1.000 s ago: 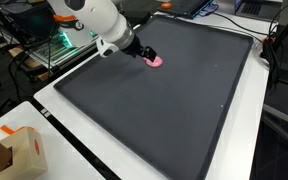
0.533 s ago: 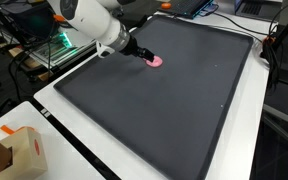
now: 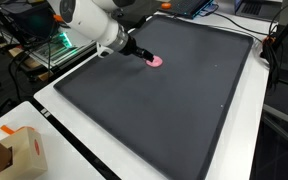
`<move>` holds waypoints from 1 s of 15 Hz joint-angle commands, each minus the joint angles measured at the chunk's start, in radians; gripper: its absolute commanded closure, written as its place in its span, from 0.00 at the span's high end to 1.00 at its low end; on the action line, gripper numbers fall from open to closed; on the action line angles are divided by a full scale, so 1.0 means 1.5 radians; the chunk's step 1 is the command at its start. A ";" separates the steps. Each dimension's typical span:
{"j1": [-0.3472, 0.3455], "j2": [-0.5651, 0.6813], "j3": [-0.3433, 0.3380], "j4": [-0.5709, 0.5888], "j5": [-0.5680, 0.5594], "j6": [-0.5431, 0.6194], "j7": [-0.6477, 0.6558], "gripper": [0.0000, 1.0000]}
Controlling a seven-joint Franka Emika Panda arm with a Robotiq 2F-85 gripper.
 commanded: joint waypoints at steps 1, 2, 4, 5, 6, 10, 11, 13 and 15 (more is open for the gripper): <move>0.008 -0.008 0.001 -0.015 0.021 0.015 -0.016 1.00; 0.009 -0.008 0.002 -0.014 0.018 0.014 -0.016 1.00; 0.014 -0.009 0.003 -0.012 0.007 0.016 -0.015 1.00; 0.017 -0.010 0.003 -0.010 -0.002 0.018 -0.014 1.00; 0.020 -0.011 0.004 -0.008 -0.010 0.018 -0.016 1.00; 0.044 -0.019 0.010 0.007 -0.079 0.032 -0.012 1.00; 0.050 -0.022 0.012 0.011 -0.108 0.037 -0.005 1.00; 0.061 -0.027 0.015 0.022 -0.165 0.043 0.007 1.00; 0.069 -0.031 0.018 0.033 -0.226 0.047 0.028 1.00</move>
